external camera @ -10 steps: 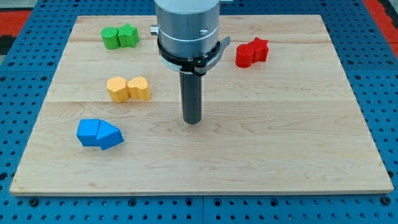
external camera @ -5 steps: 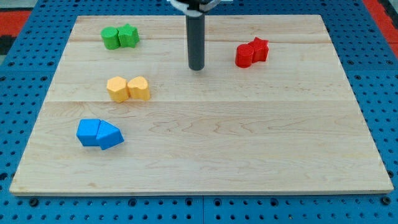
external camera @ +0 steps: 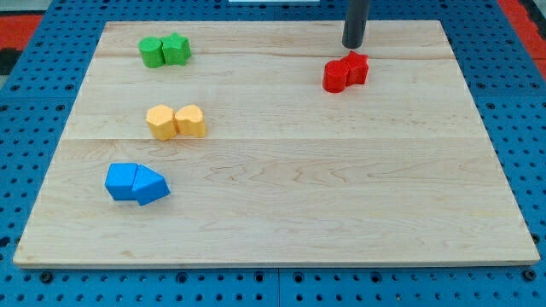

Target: Push the red star slightly down

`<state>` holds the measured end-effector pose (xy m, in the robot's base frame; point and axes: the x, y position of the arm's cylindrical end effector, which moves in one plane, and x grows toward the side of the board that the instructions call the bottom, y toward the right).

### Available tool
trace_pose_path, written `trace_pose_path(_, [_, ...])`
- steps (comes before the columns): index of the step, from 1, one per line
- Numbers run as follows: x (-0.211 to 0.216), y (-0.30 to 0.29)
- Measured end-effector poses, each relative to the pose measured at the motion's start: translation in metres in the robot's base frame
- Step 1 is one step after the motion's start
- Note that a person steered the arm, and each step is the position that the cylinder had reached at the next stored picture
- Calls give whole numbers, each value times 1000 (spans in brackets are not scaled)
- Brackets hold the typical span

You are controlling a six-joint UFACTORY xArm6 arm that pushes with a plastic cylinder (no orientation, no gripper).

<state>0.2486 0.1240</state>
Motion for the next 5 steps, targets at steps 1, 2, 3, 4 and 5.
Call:
trace_pose_path(1, [13,0])
trace_pose_path(2, [34,-1])
trace_pose_path(3, [54,-4])
trace_pose_path(4, [68,-4])
trace_pose_path(5, [78,-3])
